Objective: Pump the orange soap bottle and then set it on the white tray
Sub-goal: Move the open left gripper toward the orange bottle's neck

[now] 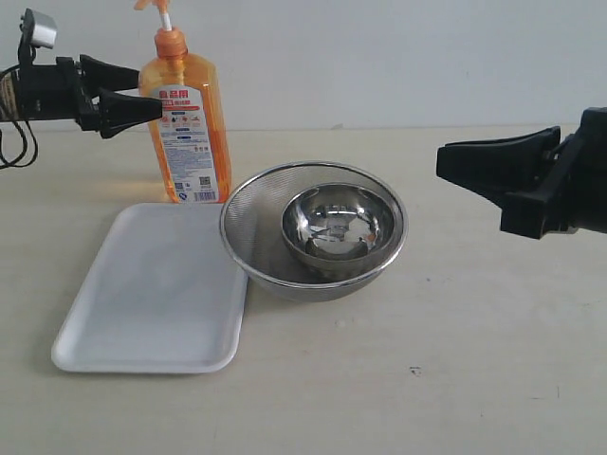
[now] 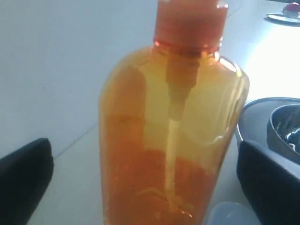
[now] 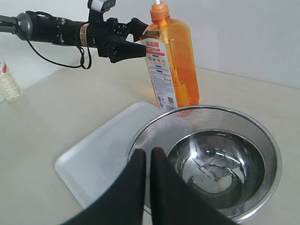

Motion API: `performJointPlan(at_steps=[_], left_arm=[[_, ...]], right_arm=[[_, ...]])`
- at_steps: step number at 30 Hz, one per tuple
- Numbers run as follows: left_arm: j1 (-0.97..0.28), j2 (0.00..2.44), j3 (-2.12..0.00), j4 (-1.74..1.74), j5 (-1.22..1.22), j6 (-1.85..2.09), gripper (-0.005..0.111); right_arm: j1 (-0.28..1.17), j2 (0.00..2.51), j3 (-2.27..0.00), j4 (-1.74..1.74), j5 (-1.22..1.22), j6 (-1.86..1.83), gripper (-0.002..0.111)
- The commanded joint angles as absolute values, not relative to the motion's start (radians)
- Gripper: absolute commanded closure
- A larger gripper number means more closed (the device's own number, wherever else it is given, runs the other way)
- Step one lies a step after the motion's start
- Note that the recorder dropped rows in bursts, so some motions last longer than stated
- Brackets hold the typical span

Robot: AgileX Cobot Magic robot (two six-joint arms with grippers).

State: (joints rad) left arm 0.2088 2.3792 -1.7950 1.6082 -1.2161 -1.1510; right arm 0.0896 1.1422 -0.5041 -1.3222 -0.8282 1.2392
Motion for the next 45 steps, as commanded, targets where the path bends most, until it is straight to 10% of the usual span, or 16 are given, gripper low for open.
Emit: performJointPlan(at_steps=[1,45], left_arm=[[0.186,2.381,-1.790,1.576,-1.221,-1.151,-0.002],[0.083,2.415,-1.790,1.593,-1.221,-0.988,-0.002]], right_arm=[[0.091,1.139,-0.500,-1.317,-0.832,1.231,0.108],[0.091,1.139,-0.500,-1.317,-0.834,1.231,0.108]])
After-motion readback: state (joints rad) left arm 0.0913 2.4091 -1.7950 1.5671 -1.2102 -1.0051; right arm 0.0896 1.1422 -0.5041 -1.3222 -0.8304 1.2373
